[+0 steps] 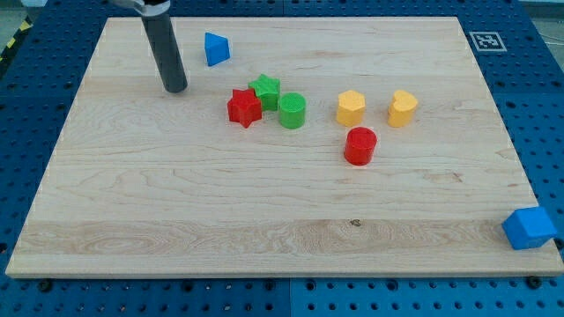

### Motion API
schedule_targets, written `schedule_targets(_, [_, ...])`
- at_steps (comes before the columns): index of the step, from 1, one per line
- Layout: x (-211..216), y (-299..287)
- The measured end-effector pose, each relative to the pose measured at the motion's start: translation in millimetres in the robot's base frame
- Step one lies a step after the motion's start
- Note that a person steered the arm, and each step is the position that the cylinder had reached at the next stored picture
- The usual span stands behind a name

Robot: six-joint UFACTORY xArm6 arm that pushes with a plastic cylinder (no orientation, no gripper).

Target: Push the blue triangle towards the green star

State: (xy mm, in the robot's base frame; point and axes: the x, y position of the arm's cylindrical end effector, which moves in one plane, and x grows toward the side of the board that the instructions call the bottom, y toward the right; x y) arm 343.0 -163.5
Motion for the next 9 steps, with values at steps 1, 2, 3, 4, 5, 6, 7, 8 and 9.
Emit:
schedule_targets(1, [-30.8,-15.0])
schedule_targets(2, [-57.1,-21.7])
schedule_targets(3, [-81.7,-21.3])
schedule_targets(4, [-97.7,-12.9])
schedule_targets(5, [-97.7,2.2])
schedule_targets(6, [-97.7,22.6])
schedule_targets(7, [-97.6,44.1])
schedule_targets(8, [-91.1,59.3])
schedule_targets(9, [-80.7,67.3])
